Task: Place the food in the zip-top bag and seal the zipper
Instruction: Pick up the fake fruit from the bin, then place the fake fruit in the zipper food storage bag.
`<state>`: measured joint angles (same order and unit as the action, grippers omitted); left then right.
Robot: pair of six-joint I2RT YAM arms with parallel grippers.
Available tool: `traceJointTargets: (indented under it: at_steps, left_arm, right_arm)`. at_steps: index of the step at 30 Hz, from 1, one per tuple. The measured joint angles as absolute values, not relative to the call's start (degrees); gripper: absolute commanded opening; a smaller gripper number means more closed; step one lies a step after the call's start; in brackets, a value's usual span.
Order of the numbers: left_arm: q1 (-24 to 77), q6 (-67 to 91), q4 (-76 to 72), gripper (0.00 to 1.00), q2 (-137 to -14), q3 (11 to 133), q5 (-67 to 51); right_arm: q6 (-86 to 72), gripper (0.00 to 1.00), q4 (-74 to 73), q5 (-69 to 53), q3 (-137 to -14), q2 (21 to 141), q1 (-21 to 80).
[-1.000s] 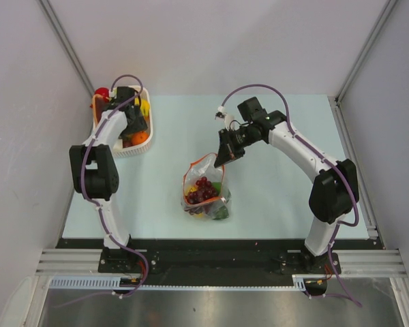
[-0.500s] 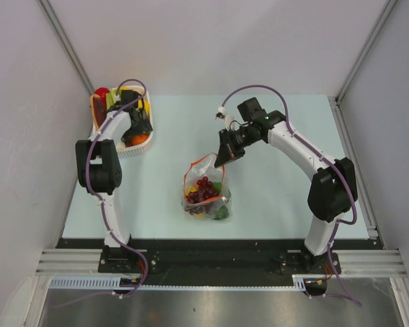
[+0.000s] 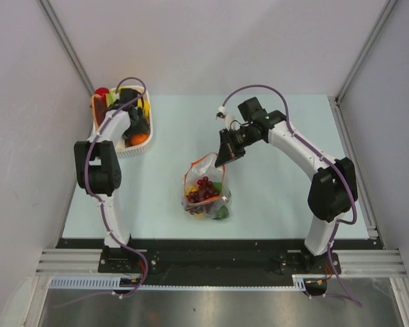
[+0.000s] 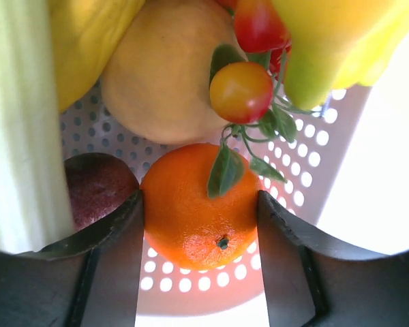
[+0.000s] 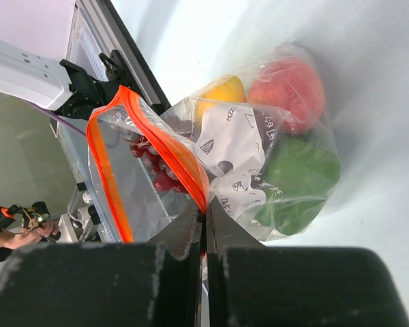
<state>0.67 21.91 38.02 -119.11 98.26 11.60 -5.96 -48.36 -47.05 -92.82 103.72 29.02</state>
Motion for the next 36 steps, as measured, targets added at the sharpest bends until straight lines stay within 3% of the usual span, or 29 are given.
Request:
traceJointTargets:
  at_steps: [17,24,36]
  left_arm:
    - [0.71,18.04,39.05,0.32,-108.77,98.72,10.74]
    - [2.92,14.35,39.79,0.31,-97.67,97.06,5.08]
    - [30.33,0.03,40.18,0.36,-71.59,82.70,-16.43]
  right_arm:
    - [-6.46,0.00,-48.05,-47.05,-92.82,103.77,29.02]
    - [-6.66,0.00,-47.66,-47.05,-92.82,105.12,29.02]
    - [-6.81,0.00,-47.35,-47.00,-92.92,105.67,29.02]
